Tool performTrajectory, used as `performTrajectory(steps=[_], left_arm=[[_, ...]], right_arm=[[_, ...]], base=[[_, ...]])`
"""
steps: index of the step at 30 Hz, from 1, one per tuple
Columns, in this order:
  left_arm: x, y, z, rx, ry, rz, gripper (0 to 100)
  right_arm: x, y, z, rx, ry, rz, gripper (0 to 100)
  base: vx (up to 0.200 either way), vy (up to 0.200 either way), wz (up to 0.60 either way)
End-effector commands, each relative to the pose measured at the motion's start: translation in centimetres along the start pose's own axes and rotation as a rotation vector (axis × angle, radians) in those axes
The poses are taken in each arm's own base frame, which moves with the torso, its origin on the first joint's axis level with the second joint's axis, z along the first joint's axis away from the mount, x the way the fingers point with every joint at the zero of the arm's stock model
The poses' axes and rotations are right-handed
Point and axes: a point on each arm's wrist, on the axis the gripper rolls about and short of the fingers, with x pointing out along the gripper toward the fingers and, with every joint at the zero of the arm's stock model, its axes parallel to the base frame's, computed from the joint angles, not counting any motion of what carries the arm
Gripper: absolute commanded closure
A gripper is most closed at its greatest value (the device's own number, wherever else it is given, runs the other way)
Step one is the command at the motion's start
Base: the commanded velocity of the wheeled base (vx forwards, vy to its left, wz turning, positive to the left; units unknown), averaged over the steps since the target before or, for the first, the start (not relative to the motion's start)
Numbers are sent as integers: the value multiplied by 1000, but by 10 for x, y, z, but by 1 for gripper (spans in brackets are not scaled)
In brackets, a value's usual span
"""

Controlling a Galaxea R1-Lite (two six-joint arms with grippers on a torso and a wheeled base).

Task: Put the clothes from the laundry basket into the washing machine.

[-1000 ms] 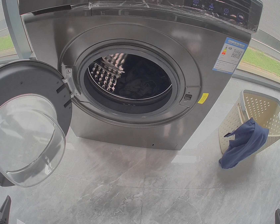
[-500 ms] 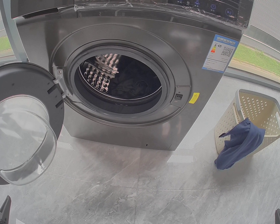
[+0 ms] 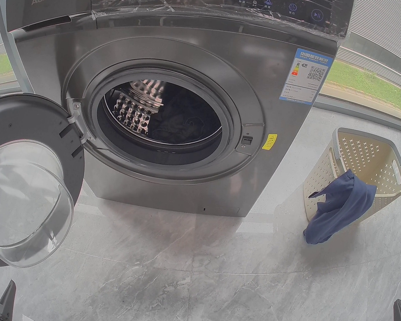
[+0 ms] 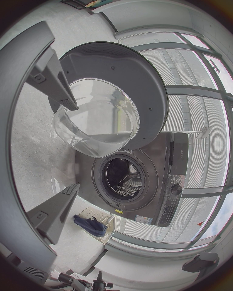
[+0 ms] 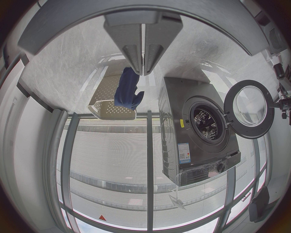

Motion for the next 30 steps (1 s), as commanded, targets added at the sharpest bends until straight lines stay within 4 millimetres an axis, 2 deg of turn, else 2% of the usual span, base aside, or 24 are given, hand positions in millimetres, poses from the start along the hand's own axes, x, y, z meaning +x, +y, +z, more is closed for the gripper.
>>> performTrajectory(steps=[1,30], left_arm=[[0,0,-5,1,4,2,0],[0,0,-5,18,4,0,0]], right_arm=[[0,0,-5,0,4,0,100],[0,0,-5,-3,4,1,100]], base=[[0,0,0],[0,0,0]])
